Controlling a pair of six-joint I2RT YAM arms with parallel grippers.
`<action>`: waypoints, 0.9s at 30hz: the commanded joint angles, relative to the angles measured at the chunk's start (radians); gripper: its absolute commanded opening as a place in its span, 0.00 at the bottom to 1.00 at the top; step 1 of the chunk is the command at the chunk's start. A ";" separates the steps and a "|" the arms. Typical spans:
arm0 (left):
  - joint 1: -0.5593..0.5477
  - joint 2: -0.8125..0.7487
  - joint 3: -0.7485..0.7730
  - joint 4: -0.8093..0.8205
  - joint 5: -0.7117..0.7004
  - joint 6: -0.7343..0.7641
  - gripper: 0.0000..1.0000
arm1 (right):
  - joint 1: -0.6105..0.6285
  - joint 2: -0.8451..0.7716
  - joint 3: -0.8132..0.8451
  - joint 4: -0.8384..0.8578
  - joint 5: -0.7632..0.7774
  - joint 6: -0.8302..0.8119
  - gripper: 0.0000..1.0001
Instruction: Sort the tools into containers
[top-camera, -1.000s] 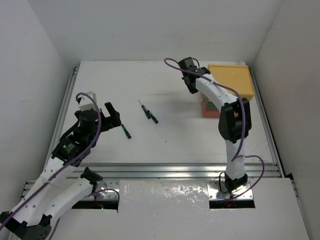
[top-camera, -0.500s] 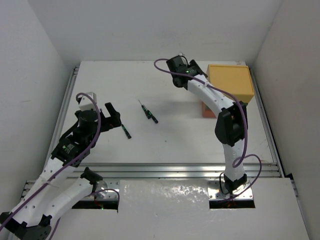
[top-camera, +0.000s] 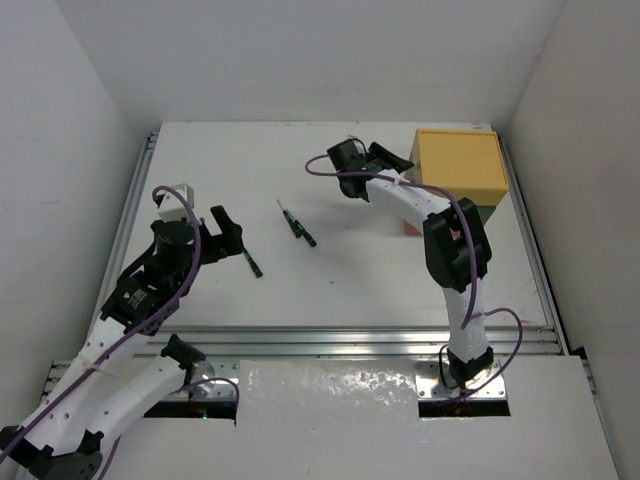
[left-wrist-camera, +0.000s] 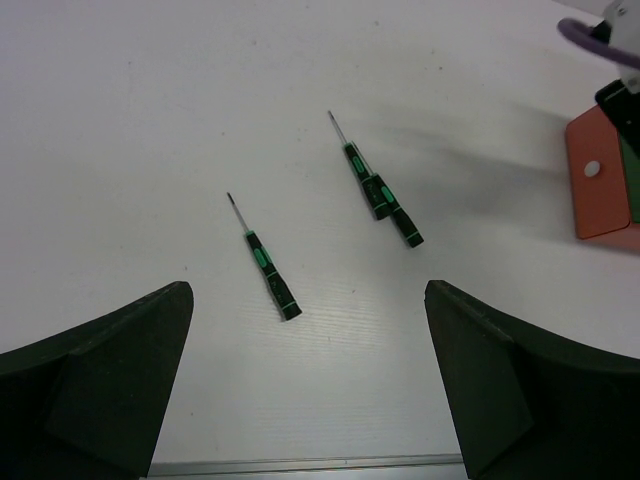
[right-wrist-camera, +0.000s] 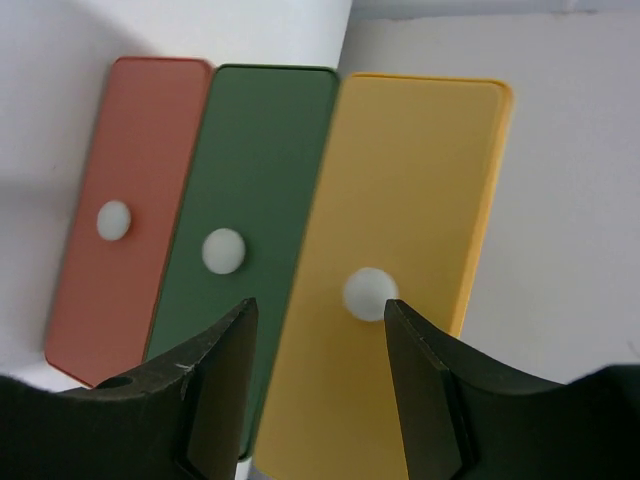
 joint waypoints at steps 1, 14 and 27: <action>-0.009 -0.012 0.004 0.055 0.021 0.016 1.00 | 0.006 -0.062 -0.058 0.177 -0.028 -0.153 0.54; -0.010 -0.024 0.002 0.058 0.035 0.021 1.00 | 0.006 -0.124 -0.294 0.734 0.028 -0.622 0.52; -0.018 -0.012 -0.001 0.061 0.054 0.026 1.00 | 0.004 -0.211 -0.344 0.580 -0.102 -0.581 0.49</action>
